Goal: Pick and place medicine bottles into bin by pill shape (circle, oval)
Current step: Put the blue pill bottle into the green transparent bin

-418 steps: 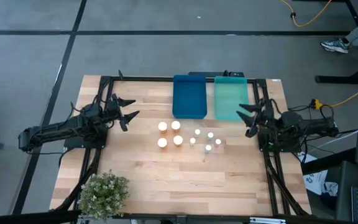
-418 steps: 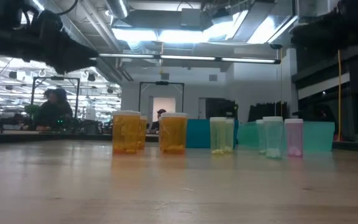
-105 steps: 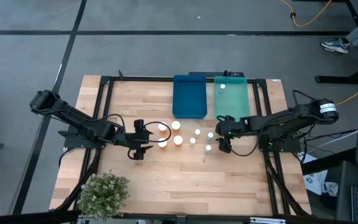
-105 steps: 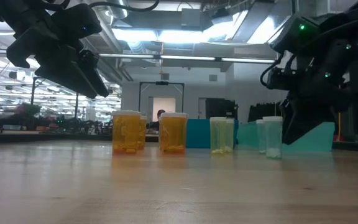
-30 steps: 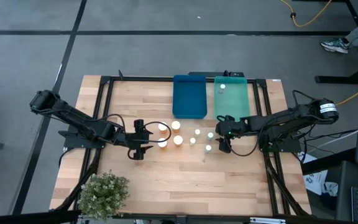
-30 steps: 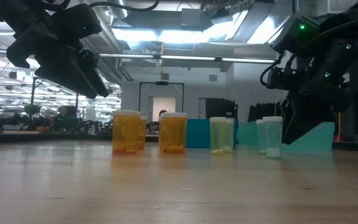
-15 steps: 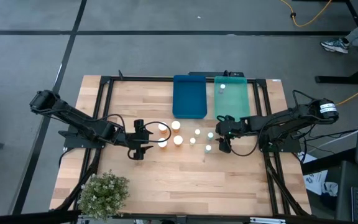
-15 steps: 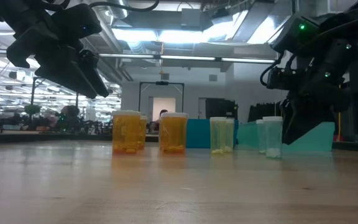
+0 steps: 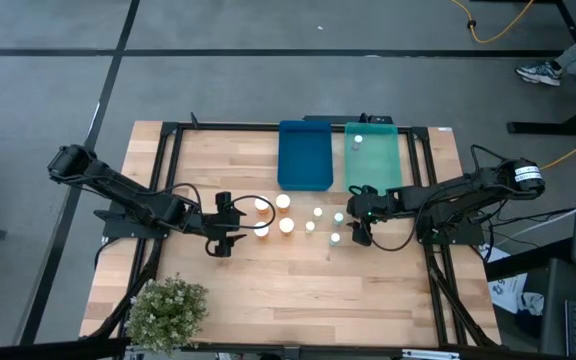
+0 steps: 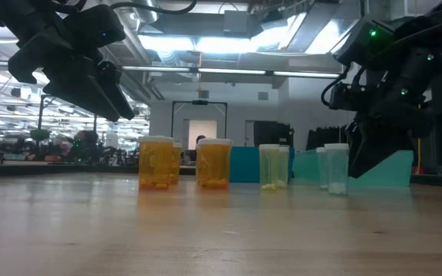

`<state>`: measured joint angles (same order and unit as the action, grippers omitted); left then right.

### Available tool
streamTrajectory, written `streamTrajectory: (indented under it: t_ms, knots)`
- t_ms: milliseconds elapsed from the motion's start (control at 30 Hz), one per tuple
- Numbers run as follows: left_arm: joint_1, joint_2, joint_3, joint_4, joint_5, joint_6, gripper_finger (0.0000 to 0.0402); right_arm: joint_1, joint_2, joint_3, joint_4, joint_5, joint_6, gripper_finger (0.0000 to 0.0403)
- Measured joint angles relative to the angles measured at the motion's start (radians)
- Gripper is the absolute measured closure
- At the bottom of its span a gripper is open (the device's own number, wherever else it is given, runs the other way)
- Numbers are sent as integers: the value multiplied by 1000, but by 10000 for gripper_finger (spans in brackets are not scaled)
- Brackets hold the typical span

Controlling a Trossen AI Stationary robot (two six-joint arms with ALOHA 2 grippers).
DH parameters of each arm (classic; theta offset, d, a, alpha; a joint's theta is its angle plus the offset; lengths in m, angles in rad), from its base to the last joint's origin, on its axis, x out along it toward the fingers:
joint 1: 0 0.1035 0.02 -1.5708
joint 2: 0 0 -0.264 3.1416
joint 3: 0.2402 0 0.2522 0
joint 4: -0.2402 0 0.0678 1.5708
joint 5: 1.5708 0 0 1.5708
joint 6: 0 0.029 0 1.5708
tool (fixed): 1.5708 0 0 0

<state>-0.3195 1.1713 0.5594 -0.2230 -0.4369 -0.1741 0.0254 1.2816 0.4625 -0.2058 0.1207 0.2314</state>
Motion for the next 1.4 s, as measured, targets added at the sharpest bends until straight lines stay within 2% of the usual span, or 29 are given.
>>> streamTrajectory:
  t_ms: [833, 1000, 1200, 1400]
  knots:
    - [0, 0, 0, 0, 0, 0, 124, 0, 0, 0, 0, 0, 2, 185]
    - [0, 0, 0, 0, 0, 0, 124, 0, 0, 0, 0, -9, 71, 185]
    - [0, 0, 0, 0, 0, 0, 124, 0, 0, 0, 7, 36, 43, 185]
    - [0, 0, 0, 0, 0, 0, 124, 0, 0, 0, 57, 33, -27, 185]
